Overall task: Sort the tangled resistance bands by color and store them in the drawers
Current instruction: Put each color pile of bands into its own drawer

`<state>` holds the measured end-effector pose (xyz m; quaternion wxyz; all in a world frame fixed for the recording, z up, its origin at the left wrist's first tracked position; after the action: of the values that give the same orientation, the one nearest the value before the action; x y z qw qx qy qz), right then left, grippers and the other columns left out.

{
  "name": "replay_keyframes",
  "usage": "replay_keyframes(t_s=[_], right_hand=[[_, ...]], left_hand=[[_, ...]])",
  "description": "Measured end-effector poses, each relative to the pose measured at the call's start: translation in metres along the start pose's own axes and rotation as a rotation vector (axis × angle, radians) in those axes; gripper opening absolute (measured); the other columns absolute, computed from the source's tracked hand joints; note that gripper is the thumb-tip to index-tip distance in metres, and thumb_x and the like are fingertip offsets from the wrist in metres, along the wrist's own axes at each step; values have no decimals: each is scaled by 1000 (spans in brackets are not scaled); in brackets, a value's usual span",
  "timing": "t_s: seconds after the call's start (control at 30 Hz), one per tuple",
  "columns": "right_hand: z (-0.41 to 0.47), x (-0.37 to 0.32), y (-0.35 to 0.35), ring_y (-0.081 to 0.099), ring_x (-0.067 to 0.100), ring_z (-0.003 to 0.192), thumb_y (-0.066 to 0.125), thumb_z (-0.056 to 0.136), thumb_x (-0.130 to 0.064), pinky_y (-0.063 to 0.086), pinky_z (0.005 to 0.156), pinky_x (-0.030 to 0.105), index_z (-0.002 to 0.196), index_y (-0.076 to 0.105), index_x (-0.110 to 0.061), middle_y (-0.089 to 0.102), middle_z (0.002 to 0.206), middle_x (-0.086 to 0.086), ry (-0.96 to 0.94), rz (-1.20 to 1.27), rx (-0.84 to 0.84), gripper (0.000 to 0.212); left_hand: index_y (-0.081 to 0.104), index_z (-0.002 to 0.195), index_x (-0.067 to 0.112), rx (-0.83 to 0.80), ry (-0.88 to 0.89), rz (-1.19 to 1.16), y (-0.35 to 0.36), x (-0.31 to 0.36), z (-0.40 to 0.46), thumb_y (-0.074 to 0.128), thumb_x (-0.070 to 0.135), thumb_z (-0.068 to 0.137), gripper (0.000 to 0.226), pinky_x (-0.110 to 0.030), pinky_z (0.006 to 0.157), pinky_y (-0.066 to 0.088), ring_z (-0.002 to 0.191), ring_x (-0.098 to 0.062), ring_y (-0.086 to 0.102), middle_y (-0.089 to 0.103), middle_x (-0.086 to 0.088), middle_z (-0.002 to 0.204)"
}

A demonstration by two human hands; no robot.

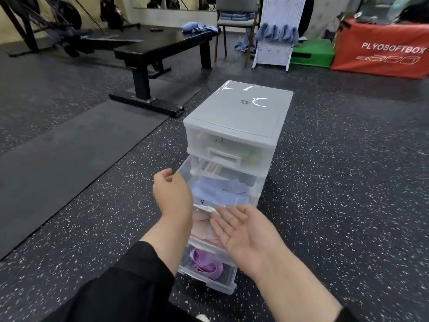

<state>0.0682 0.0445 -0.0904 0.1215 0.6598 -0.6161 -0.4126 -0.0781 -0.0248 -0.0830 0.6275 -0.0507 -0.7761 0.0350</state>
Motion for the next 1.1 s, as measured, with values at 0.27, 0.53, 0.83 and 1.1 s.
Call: replay_keyframes(t_s=[0.27,0.53,0.83,1.1], right_hand=[[4,5,-6,50,38,132,43,100,-5,47,105,48,145,36,2,49,140,28,0,54,57,46],[29,-17,-5,35,35,146,37,99,0,43,108,48,154,20,7,28,160,24,-81,116,19,58],[78,-55,-12,48,31,135,37,96,4,57,82,49,141,42,-1,53,135,19,-169,71,9,45],[95,-63,-23,58,30,123,39,96,3,62,73,49,133,45,-2,52,134,16,-226,71,-27,38]], left_hand=[[57,105,8,-207,-277,-8,4,-37,-13,49,14,99,12,-45,88,53,89,-29,58,61,-11,92],[53,90,15,-283,-295,-65,29,-33,-10,41,0,96,20,-29,65,40,72,-18,39,45,-4,84],[30,159,17,-360,-243,-34,74,-38,31,37,1,103,59,-46,115,40,122,-20,49,44,-1,154],[24,161,21,-479,-190,-71,79,-46,53,41,0,98,69,-42,110,45,138,-22,48,44,-3,157]])
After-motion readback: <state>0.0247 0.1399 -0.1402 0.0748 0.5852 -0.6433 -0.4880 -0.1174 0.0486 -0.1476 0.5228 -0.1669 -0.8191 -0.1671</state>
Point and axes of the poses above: each hand's wrist, its own z-axis towards the middle knuckle, its own y-axis out of the palm, x = y × z, the point moved 3 cm from there along z, towards the middle knuckle
